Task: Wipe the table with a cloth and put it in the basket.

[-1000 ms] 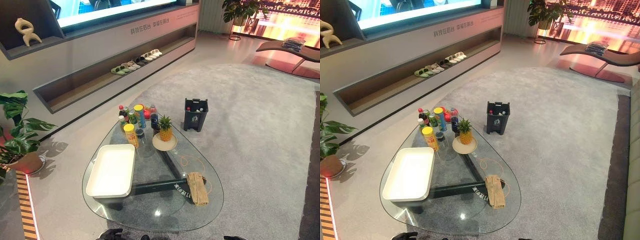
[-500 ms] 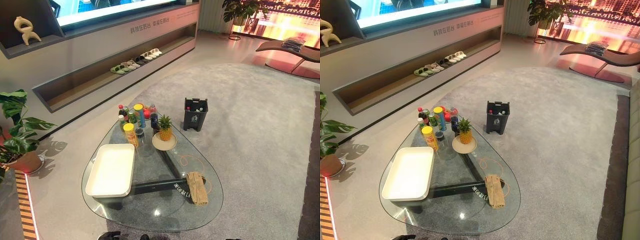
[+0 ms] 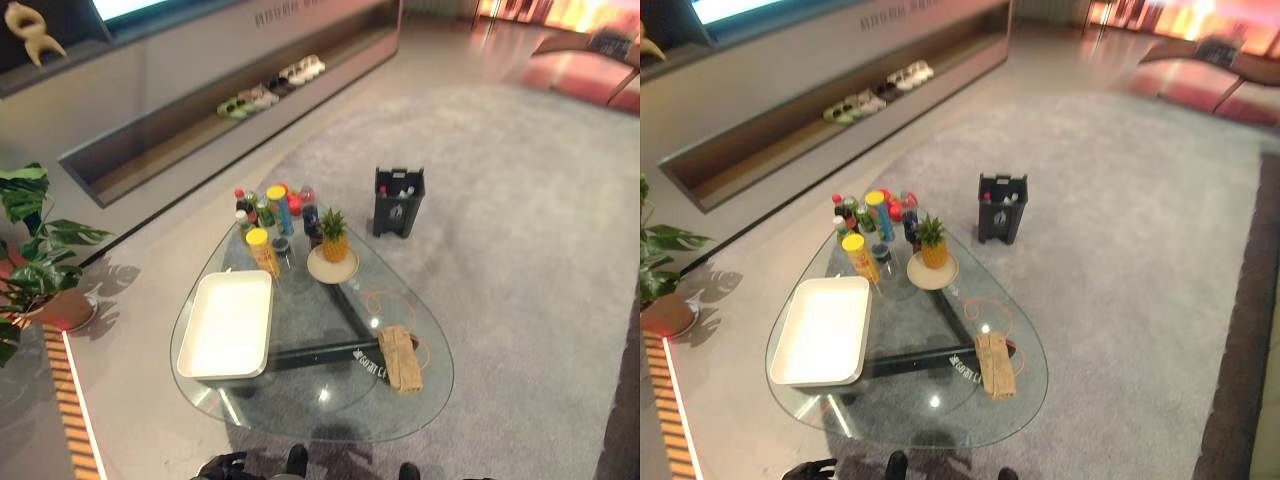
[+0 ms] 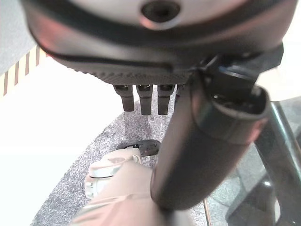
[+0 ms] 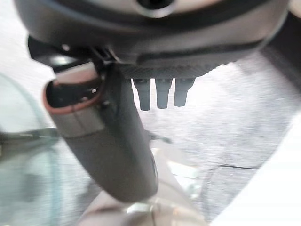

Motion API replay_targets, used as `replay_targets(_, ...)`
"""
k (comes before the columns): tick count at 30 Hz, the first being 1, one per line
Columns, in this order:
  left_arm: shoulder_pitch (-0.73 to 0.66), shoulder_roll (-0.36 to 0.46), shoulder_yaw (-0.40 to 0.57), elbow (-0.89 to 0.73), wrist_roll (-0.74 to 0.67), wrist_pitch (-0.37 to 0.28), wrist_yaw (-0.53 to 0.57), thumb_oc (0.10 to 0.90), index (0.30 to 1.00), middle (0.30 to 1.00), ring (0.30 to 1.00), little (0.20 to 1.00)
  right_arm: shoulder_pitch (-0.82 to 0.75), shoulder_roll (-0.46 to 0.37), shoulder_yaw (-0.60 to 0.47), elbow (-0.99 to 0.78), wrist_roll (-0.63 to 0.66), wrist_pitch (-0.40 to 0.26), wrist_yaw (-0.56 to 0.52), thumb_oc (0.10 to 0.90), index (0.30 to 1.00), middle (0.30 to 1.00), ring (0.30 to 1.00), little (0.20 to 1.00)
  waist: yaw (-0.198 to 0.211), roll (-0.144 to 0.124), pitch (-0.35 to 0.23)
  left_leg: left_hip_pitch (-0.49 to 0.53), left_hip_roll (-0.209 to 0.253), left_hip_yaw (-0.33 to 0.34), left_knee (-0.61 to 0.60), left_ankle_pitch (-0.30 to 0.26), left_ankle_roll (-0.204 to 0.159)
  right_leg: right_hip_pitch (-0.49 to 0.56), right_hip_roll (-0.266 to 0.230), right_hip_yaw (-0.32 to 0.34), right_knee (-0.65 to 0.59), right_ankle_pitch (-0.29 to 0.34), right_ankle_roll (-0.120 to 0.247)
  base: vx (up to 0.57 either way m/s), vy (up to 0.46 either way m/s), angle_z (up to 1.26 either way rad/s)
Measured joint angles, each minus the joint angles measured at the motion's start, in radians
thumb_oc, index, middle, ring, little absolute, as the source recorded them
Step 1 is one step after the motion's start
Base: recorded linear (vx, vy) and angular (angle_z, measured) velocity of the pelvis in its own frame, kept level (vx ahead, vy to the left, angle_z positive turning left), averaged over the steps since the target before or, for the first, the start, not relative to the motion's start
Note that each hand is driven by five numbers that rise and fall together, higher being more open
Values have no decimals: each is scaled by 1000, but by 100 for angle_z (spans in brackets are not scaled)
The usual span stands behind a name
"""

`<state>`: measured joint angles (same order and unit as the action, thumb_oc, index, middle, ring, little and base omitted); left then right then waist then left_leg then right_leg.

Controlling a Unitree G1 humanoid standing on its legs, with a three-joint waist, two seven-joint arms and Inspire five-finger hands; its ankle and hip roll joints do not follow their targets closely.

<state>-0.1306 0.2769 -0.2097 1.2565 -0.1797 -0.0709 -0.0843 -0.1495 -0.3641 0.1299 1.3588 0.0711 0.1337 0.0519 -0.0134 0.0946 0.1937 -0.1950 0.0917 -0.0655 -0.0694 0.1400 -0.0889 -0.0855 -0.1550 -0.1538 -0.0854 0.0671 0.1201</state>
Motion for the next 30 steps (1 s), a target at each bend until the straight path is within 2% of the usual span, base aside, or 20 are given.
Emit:
replay_targets(1,-31,2,-7,-9,-20,-4,5,800,900,900,900,900,-31,-6,10,-1,1,9,-6,800,900,900,900,900,-1,6,28,-26,-1,0,5,9,1,-26,0,2,0,11,0,-285,10,1)
replay_targets(2,-80,9,-11,-23,-61,-14,8,800,900,900,900,900,-89,-15,23,-1,2,16,-13,800,900,900,900,900,-2,17,83,-84,-2,0,19,20,-2,-84,0,10,10,20,3,-225,1,-11)
replay_targets(4,-176,18,-18,-30,-123,-23,29,800,900,900,900,900,-179,-31,44,-5,7,15,-31,800,900,900,900,900,-5,22,165,-148,-4,3,42,35,1,-170,-1,30,64,23,8,-273,-9,-11)
replay_targets(6,-247,42,-14,-74,-178,-30,47,800,900,900,900,900,-250,-40,49,-17,26,6,-54,800,900,900,900,900,-7,9,247,-206,-7,2,90,34,1,-250,-4,48,154,-8,13,-197,-29,-7)
replay_targets(7,-259,48,-14,-84,-188,-30,52,800,900,900,900,900,-261,-38,49,-19,31,4,-57,800,900,900,900,900,-7,4,258,-219,-8,2,101,33,1,-271,-6,51,179,-18,11,-142,-58,0)
replay_targets(8,-297,62,-13,-99,-212,-36,65,800,900,900,900,900,-279,-34,49,-37,53,-8,-65,800,900,900,900,900,-7,-10,292,-250,-11,-3,126,33,1,-324,-11,54,260,-51,6,-121,-66,6)
replay_targets(13,-315,102,-9,-101,-243,-60,99,800,900,900,900,900,-282,-38,47,-52,98,-44,-100,800,900,900,900,900,13,-29,318,-346,-30,-33,235,-4,-8,-484,-28,76,526,-172,-26,-102,-87,17)
replay_targets(15,-310,120,-9,-96,-244,-52,103,800,900,900,900,900,-301,-36,46,-53,118,-55,-108,800,900,900,900,900,18,-34,323,-394,-28,-40,282,-25,-16,-550,-26,78,610,-206,-41,-38,-56,8)
replay_targets(16,-302,125,-9,-96,-245,-40,105,800,900,900,900,900,-313,-33,45,-54,128,-60,-119,800,900,900,900,900,15,-36,325,-414,-22,-40,304,-34,-6,-574,-22,78,644,-217,-51,-22,-45,3)
replay_targets(21,-304,123,-12,-92,-255,-25,112,800,900,900,900,900,-333,-32,47,-78,128,-103,-153,800,900,900,900,900,10,-45,337,-476,-1,-38,396,-72,12,-627,-2,78,716,-237,-71,-8,-45,-5)
replay_targets(30,-317,123,-11,-98,-255,-33,113,800,900,900,900,900,-333,-32,46,-92,129,-162,-230,800,900,900,900,900,10,-49,340,-512,4,-38,440,-83,1,-666,-1,79,770,-252,-80,35,-10,1)
